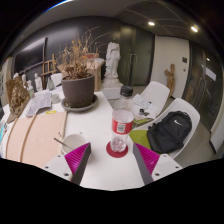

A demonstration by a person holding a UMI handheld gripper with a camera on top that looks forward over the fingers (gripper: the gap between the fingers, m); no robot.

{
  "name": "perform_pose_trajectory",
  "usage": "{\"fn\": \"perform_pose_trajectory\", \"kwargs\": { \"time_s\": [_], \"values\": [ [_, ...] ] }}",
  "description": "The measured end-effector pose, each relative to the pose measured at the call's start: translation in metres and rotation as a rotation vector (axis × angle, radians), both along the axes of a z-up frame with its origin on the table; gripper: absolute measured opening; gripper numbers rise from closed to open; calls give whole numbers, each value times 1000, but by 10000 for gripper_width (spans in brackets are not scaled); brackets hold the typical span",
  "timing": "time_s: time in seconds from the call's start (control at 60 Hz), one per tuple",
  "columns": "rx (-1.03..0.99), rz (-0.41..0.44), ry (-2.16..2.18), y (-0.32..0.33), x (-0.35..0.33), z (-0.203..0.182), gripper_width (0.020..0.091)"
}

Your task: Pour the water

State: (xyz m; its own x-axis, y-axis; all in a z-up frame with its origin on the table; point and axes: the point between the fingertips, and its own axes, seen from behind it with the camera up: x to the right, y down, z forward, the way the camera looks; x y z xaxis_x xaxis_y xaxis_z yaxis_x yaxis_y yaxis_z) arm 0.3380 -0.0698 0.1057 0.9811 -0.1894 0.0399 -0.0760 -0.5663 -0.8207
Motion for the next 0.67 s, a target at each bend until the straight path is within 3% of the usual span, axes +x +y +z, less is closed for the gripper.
{"fn": "perform_pose_trajectory", "kwargs": {
  "time_s": [0.3, 0.517, 0.667],
  "values": [
    [-37, 63, -35, -96, -94, 54, 856],
    [-30, 83, -7, -116, -127, 65, 855],
    [-69, 87, -15, -123, -130, 50, 852]
  ]
}}
